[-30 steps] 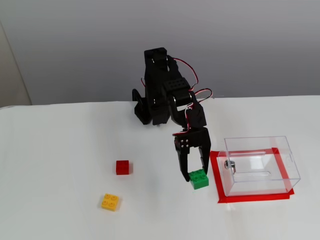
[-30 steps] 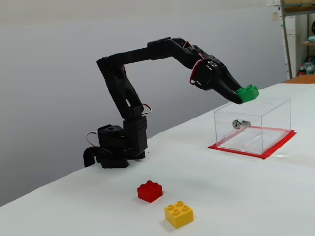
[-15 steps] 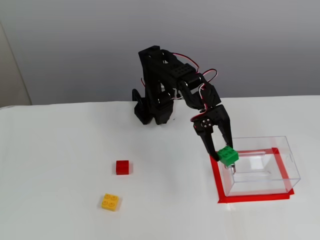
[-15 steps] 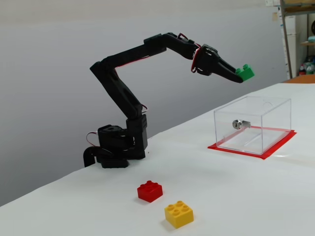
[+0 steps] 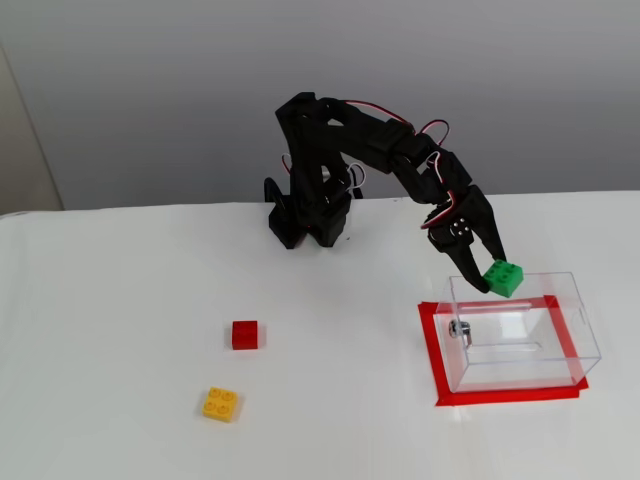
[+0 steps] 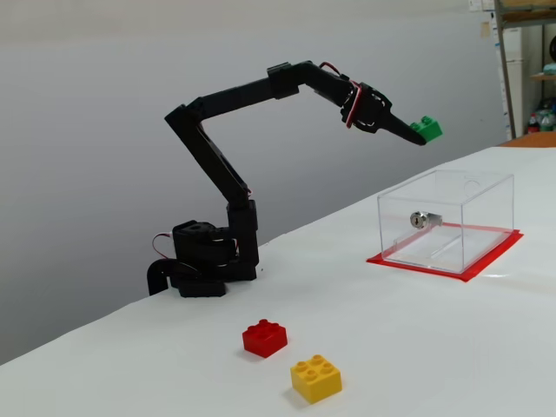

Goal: Pick the green lego brick and place it into the transparent box

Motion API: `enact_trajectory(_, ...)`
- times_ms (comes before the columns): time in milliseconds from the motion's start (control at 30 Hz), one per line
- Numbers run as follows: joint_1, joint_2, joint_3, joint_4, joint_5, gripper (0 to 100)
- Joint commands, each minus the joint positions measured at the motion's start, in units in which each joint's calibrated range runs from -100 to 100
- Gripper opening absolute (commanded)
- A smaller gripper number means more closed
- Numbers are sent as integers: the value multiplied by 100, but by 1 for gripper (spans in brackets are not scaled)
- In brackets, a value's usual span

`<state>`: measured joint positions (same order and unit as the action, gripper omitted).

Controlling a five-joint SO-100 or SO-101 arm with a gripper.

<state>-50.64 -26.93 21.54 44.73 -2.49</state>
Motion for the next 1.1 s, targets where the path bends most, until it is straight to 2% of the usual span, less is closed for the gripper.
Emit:
enact_trajectory(0,-145,322,-526,-52,-17,12)
enact_trajectory(400,-300,2146,-1882,-26,14,12)
enact_trajectory(900,-477,2435,-1937,-8,-17,13)
enact_trajectory(967,-477,2418,-1900,-8,-17,16)
enact_trajectory(1067,-477,2418,-1864,0,-22,26)
